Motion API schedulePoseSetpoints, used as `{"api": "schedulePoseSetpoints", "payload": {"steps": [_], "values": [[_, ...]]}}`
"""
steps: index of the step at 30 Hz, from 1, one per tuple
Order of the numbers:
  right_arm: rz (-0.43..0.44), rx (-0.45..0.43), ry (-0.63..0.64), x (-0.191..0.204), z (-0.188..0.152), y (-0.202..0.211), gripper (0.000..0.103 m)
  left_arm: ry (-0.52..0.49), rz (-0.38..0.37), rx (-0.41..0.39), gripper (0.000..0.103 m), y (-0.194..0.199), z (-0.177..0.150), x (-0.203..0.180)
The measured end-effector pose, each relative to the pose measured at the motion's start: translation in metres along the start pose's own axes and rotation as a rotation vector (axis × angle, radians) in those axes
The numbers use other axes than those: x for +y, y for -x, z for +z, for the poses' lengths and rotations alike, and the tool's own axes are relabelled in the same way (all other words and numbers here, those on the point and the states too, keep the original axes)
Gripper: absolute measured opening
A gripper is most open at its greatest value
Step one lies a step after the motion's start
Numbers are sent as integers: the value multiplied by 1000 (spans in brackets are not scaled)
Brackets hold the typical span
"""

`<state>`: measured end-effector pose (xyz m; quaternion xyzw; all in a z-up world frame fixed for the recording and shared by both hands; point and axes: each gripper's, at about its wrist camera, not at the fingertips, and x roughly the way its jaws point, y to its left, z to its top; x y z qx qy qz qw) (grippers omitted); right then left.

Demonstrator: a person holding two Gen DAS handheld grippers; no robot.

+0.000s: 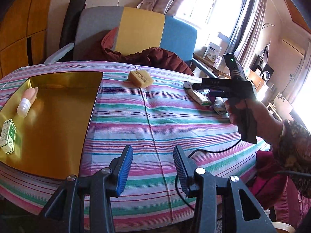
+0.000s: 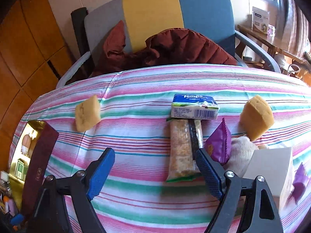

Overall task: Organize objects
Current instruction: 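Move the right gripper to the wrapped biscuit bar and grasp it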

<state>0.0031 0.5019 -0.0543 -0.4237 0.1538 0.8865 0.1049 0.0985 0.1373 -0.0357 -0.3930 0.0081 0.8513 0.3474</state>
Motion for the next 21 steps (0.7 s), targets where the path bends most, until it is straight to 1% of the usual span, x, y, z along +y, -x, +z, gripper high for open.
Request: {"api": "schedulePoseSetpoints", "payload": {"steps": [3,6,9,11,16,19,20,21], "values": [[-19,15,-7,-9,8,-14,83,-1,12,6,44,-1,1,0],[-28,29,12,-7,12,-24,83,-4,22,10,44,-2,1,-1],[-63,47,51,-2,13,-33,83,-6,24,15,44,-5,1,-2],[-76,51,51,-2,15,-36,83,-10,26,19,44,-6,1,-4],[-135,102,95,1,20,-50,83,-20,30,28,44,-8,0,-7],[-144,130,107,2,19,-54,83,-19,33,23,44,-7,0,-8],[-140,139,109,3,18,-54,82,-16,33,23,44,-7,0,-7],[-129,149,100,3,15,-54,73,-11,33,21,44,-7,0,-7]]}}
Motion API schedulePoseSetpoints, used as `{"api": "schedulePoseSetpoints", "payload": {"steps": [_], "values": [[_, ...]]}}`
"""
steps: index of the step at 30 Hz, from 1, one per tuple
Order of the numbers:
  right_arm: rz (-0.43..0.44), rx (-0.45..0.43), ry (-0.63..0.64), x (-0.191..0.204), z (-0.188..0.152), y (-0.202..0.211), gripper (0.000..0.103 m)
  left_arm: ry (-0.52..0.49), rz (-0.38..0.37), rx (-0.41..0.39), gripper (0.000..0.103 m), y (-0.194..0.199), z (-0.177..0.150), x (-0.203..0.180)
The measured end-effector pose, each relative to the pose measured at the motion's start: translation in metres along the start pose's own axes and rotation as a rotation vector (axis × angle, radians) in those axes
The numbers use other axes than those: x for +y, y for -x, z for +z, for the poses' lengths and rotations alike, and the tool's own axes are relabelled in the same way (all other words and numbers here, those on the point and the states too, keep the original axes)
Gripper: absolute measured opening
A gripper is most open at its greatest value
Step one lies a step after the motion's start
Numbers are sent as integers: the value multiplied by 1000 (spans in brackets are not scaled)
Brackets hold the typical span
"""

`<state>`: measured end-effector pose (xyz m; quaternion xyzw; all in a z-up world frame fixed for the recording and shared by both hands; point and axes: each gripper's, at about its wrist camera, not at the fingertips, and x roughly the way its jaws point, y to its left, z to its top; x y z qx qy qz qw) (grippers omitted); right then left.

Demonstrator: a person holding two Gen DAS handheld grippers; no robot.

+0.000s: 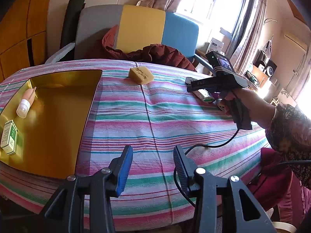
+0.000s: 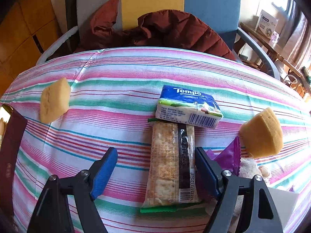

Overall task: Organize objects
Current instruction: 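Move the right gripper to the wrapped biscuit bar and grasp it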

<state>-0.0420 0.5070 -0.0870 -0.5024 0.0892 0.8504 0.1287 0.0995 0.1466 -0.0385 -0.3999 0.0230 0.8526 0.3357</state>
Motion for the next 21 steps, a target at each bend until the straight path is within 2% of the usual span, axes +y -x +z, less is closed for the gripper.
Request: {"api": "schedulePoseSetpoints", "payload": {"steps": [1,2,7,13,15,17,18,19,21], "values": [[49,29,-27,-1,-4,-2,60,3,-1,-4,44,1,0,0],[120,71,-67,-3,-11,-6,57,3,0,-6,44,1,1,0],[161,36,-56,-3,-31,12,56,6,-6,-3,44,-4,6,0],[283,7,-252,-36,-29,9,58,22,-23,13,44,-18,24,-5],[274,16,-240,-35,-28,9,56,18,-24,16,44,-23,32,-9],[205,31,-153,-25,-29,12,48,15,-31,27,44,-31,41,-13],[159,38,-107,-18,-32,14,40,16,-31,31,44,-35,46,-15],[129,45,-84,-14,-35,17,39,18,-36,38,44,-41,51,-16],[123,65,-97,-13,-45,20,39,38,-41,63,44,-54,63,-18]]}}
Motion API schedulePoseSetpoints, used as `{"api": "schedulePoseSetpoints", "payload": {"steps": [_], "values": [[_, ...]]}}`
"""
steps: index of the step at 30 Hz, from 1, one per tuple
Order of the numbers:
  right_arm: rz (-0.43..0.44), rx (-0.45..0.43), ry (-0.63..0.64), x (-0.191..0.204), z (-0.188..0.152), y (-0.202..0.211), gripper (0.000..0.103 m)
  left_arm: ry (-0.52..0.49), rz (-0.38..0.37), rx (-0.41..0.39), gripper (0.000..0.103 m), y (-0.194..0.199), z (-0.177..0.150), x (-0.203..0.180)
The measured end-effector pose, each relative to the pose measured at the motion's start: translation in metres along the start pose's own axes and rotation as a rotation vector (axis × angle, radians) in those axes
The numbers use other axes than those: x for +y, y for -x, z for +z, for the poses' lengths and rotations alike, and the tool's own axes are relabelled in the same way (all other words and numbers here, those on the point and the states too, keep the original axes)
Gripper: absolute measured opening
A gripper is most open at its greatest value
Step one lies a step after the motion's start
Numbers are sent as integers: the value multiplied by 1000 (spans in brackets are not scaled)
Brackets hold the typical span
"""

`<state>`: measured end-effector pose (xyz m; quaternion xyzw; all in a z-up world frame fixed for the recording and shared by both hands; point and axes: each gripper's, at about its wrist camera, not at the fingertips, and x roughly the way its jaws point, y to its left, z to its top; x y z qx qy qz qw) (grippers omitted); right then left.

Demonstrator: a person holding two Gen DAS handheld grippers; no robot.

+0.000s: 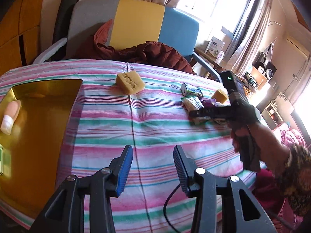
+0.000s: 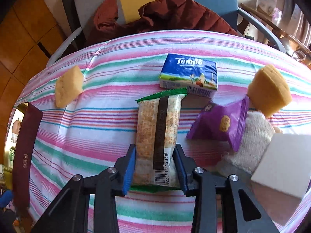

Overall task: Organize objects
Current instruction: 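Move the right gripper to the wrapped biscuit bar and grasp it, then grasp the yellow sponge with the left gripper while the right holds the biscuit bar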

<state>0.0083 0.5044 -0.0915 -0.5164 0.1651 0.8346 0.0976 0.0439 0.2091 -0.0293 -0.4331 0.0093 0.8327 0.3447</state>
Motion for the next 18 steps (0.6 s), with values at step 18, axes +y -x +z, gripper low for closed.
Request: {"api": "schedulePoseSetpoints", "payload": {"steps": [18], "values": [[48,-2,40,-7,-28,15,49,111,184,91,84,-148,123,14]]}}
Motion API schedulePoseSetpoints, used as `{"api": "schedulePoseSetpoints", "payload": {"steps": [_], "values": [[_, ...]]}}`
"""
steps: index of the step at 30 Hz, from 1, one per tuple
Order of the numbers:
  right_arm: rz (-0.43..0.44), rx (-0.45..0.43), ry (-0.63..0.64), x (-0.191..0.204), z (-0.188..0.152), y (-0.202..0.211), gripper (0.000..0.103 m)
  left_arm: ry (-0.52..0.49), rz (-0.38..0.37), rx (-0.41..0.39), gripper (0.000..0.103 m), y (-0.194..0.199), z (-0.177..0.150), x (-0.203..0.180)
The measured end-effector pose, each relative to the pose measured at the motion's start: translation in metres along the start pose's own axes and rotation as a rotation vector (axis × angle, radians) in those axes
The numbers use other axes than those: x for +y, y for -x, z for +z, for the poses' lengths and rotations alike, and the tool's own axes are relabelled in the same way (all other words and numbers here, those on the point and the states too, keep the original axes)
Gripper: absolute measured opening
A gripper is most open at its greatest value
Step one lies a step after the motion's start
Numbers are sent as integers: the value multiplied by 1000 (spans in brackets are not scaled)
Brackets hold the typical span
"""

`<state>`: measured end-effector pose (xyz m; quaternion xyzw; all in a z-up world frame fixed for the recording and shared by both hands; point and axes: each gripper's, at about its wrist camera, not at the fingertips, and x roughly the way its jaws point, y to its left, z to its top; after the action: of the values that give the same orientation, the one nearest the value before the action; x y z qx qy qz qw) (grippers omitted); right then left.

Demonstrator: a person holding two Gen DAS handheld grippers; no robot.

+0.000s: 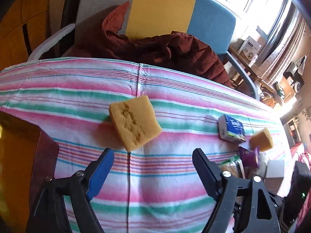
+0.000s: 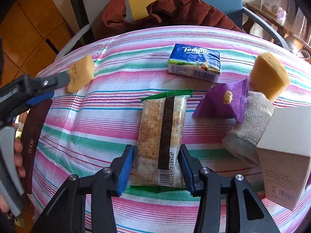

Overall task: Organize objects
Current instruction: 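Grasp the yellow sponge with the left gripper while the right holds the biscuit bar, then carry the sponge into the gold tray and open the left gripper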

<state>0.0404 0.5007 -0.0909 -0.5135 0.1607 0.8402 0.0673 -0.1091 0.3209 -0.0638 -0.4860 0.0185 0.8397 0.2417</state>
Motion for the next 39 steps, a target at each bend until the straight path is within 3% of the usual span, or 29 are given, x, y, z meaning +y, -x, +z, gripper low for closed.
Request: {"api": "schedulePoseSetpoints", "payload": {"steps": [4,7,12,20,22,25,29,39], "values": [[17,12,-10,-1,4,-1,49,-49,121,-33,84,-23,21,-3],[40,21,-35,-7,7,0,49,-13,160,-10,84,-42,28,5],[59,27,-48,-10,8,0,49,77,134,-22,84,-59,26,20],[89,24,-75,-11,11,-1,49,-27,144,-154,74,-54,0,10],[88,22,-75,-11,11,-2,49,-18,114,-160,61,-52,0,11],[78,16,-62,-8,12,-3,44,-24,80,-175,57,-46,-8,12],[86,13,-70,-11,15,-3,38,-6,43,-193,55,-39,-18,16],[152,6,-27,4,14,-5,37,27,-26,-208,55,-13,-54,24]]}}
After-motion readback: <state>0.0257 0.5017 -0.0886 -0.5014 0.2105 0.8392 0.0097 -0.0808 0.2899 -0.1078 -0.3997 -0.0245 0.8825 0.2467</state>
